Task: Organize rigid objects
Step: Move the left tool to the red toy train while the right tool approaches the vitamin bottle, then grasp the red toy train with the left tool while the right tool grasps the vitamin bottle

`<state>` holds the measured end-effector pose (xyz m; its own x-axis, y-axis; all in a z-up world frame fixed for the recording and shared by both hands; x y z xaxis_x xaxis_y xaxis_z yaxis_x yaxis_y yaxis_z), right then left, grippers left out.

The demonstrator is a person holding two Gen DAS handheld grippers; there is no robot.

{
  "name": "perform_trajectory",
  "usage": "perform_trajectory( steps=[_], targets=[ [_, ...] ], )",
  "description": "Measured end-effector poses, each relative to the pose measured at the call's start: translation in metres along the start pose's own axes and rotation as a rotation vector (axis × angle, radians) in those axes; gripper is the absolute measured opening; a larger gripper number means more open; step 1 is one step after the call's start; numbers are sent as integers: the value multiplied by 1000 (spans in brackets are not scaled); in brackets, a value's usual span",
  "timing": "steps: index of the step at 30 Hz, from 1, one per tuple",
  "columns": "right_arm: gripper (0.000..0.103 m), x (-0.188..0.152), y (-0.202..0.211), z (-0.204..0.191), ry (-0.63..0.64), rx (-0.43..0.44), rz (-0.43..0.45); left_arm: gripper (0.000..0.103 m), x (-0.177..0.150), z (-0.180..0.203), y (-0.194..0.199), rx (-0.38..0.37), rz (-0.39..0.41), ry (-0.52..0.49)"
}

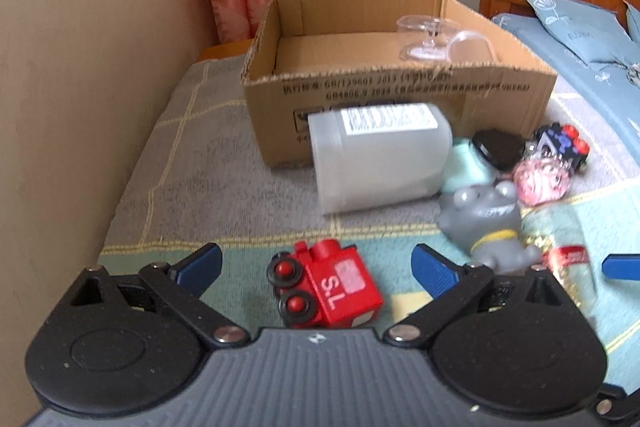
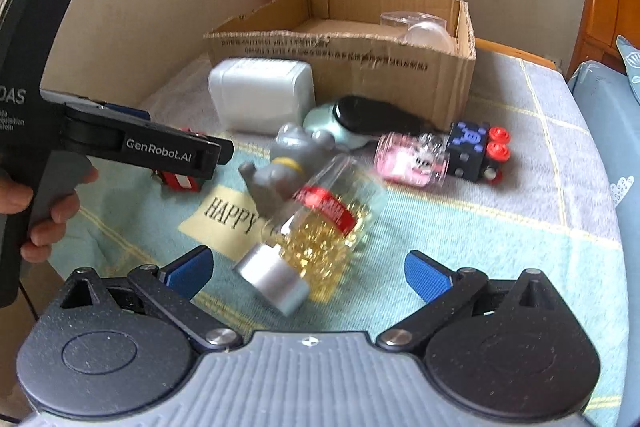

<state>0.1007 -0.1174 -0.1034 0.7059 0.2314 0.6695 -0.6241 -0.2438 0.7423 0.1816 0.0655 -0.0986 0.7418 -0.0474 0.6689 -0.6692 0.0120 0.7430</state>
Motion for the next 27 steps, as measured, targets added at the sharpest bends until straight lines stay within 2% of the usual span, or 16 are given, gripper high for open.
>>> perform_trajectory(
  steps=[6, 14, 27],
  targets=[
    [103, -10, 2, 11, -31, -54, -22, 100, -11, -5, -8, -3, -34, 2],
    [103, -31, 15, 44, -134, -135, -43, 101, -15, -17, -11, -17, -44, 23],
    [103, -37, 18, 94, -269, -281, -39, 101, -23, -37, -6, -13, -55, 44]
  ],
)
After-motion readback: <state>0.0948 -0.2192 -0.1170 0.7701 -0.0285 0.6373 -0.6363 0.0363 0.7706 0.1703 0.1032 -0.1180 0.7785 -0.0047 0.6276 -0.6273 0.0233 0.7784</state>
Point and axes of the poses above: each gripper's, at about its wrist camera, not at the fingertips, and y roughly against the way its jaws point, z to its right, x to its top, the point moved 3 cm from there along -y, roughly the way its jaws point, and after that the axes turned 6 degrees about y, right-handed, at the moved point
